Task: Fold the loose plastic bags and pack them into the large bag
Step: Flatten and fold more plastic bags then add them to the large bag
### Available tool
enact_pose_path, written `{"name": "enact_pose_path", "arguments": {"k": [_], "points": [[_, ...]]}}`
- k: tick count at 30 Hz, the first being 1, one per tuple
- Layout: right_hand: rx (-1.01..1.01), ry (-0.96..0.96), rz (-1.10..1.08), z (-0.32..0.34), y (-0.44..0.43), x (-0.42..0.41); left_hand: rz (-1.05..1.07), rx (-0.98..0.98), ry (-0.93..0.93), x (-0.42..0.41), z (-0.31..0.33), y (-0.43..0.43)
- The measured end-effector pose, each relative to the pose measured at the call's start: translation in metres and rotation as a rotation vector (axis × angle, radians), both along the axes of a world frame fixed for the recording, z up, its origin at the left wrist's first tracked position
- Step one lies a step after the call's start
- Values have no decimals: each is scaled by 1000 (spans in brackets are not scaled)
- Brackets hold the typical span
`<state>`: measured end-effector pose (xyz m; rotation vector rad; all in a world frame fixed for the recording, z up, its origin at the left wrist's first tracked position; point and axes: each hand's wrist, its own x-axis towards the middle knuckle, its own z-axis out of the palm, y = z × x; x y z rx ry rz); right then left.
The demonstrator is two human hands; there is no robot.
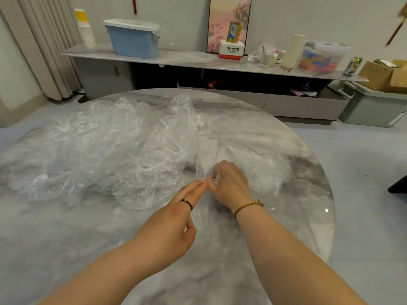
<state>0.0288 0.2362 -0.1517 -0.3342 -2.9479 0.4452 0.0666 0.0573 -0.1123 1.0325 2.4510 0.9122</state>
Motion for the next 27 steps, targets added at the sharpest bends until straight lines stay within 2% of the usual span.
{"name": "enact_pose_path", "arguments": {"k": [4, 9, 13, 16, 19, 27], "points": [[152, -149, 28, -4, 8, -12, -12, -17, 14, 0, -2, 0], [82, -197, -120, -6, 28, -22, -8, -59, 26, -4, -7, -2], [257, -304, -194, -6, 45, -25, -20, -76, 23, -3, -11, 0], [310, -238, -181, -10, 44, -18, 1, -79, 12, -3, -17, 4], [259, -177, -149, -10, 39, -9, 26, -49, -10, -5, -24, 15], [320, -236, -146, 0, 44, 17, 83, -15, -111, -19, -36, 54]]}}
